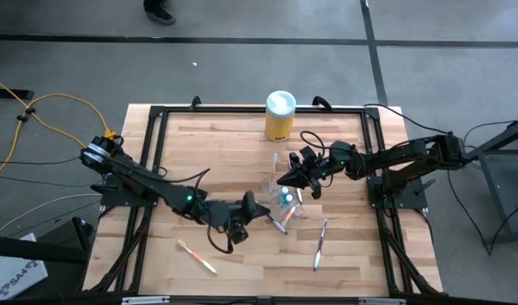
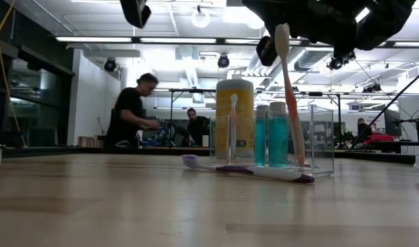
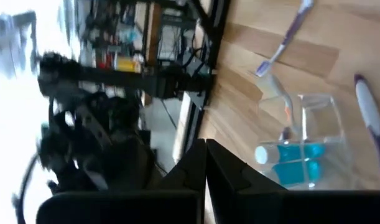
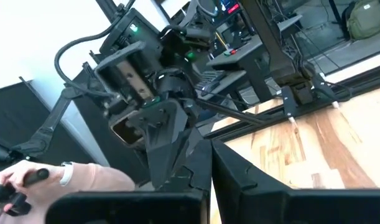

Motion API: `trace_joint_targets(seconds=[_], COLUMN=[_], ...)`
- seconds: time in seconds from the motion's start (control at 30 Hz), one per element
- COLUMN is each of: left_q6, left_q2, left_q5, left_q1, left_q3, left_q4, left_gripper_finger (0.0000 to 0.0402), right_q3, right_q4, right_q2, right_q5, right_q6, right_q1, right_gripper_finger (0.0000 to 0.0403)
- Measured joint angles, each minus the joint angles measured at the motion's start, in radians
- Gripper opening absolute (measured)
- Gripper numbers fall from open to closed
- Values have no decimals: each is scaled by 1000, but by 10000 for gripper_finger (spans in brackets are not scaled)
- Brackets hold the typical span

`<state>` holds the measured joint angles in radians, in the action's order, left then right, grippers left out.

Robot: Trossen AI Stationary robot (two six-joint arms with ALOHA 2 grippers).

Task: Pick & Place toothbrushing station
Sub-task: Put the top orange toothbrush into the top compartment of the transparent organizer

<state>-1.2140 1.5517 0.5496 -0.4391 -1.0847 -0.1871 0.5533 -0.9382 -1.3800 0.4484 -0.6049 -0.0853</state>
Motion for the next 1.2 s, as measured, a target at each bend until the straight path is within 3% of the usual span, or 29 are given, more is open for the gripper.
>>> trace_joint_targets(seconds=[0.4, 0.67, 1.0, 1.2], left_q6=[371, 562, 766, 803], left_q2=[-3, -34, -140, -145], left_q5=[213, 220, -74, -179], left_q1=[-2, 40, 118, 169], left_q3=[0, 0, -1, -1], left_q4=[37, 224, 416, 493], left_gripper_finger=[1, 1, 1, 1], right_q3=[0, -8, -33, -33], right_q4=[1, 64, 246, 379], right_q2=[48, 111, 254, 316], right_q5=[48, 135, 124, 56], right_q6=[8, 21, 90, 161], right_q1=[-43, -113, -202, -217], right_gripper_finger=[3, 3, 3, 3])
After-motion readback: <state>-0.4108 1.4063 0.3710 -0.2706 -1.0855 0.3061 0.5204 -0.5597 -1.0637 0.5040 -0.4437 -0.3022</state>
